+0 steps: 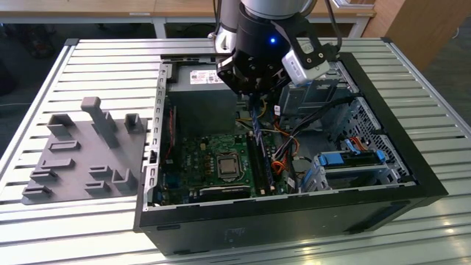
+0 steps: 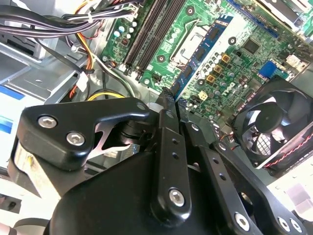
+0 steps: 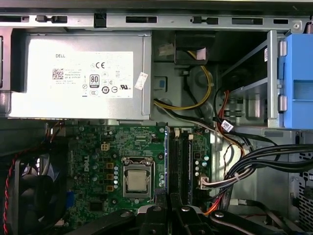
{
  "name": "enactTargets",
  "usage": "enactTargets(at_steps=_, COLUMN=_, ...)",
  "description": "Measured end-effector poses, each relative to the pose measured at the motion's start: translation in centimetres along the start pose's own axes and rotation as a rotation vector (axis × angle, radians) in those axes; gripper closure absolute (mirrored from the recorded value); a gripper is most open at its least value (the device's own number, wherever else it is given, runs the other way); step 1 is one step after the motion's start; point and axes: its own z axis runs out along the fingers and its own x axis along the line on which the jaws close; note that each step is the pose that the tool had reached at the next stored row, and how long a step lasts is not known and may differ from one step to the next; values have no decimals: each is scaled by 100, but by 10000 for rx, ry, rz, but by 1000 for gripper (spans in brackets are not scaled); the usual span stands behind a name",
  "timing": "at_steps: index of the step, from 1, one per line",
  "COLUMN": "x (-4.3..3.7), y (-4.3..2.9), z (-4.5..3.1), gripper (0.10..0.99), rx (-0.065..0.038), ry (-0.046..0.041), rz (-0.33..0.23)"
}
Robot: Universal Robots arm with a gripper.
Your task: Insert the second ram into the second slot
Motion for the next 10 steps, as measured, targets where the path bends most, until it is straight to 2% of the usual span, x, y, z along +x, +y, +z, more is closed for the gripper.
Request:
enactTargets(at_steps=7, x=0, y=0, z=8, gripper=949, rx=1, ry=43, rz=1)
enactTargets(at_steps=10, x=0, y=-1, z=22, gripper=949, rx=0, ry=102, rz=3)
